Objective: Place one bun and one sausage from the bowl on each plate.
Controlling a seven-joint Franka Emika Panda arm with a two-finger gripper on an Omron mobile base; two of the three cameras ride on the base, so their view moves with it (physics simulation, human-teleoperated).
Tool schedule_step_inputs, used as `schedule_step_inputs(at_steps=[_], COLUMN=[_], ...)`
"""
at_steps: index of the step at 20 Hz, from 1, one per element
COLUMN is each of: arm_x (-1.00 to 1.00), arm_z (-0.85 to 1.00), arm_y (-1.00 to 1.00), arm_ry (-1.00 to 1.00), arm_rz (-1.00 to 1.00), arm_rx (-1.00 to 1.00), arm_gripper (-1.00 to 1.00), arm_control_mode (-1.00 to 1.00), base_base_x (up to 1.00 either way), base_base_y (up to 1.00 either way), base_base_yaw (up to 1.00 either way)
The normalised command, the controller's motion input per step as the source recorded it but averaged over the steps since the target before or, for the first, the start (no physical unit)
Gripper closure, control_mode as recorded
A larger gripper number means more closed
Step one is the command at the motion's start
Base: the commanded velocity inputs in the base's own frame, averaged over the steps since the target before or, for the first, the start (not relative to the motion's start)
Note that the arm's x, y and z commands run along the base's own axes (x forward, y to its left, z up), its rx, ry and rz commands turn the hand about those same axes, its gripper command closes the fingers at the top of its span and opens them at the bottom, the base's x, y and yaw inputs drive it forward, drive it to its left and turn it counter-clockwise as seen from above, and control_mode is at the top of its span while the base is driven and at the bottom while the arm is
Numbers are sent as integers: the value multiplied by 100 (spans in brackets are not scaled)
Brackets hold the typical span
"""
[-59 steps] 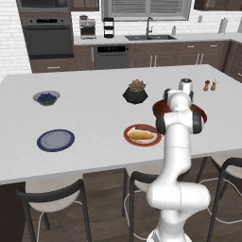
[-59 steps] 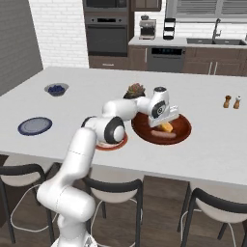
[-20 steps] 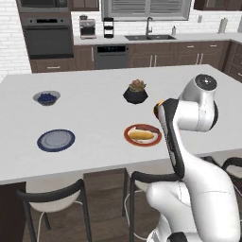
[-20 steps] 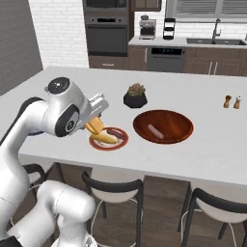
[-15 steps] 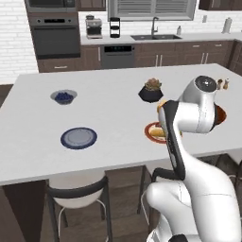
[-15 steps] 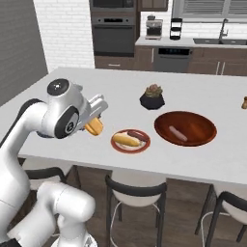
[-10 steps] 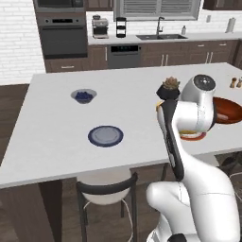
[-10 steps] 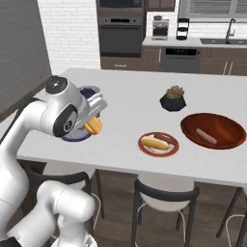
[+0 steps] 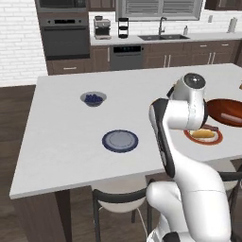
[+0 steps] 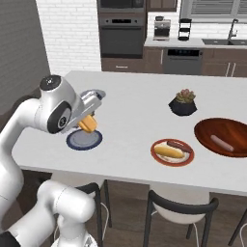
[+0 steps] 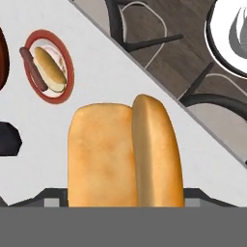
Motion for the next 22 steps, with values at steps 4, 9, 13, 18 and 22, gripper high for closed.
schedule_step_inputs(at_steps=[4, 9, 13, 18, 22], arm_x=[4, 80, 100, 100, 100], arm_z=[-41, -54, -58, -51, -43], arm_y=[90, 89, 51, 9, -5], arm_ry=[10, 17, 21, 21, 19], arm_rz=[4, 2, 0, -3, -4], arm_rx=[3, 0, 0, 0, 0], arm_gripper=[100, 100, 100, 100, 100], arm_control_mode=[-100, -100, -100, -100, -100], base_base_x=[0, 0, 0, 0, 0], base_base_y=[0, 0, 0, 0, 0], base_base_yaw=[0, 0, 0, 0, 0])
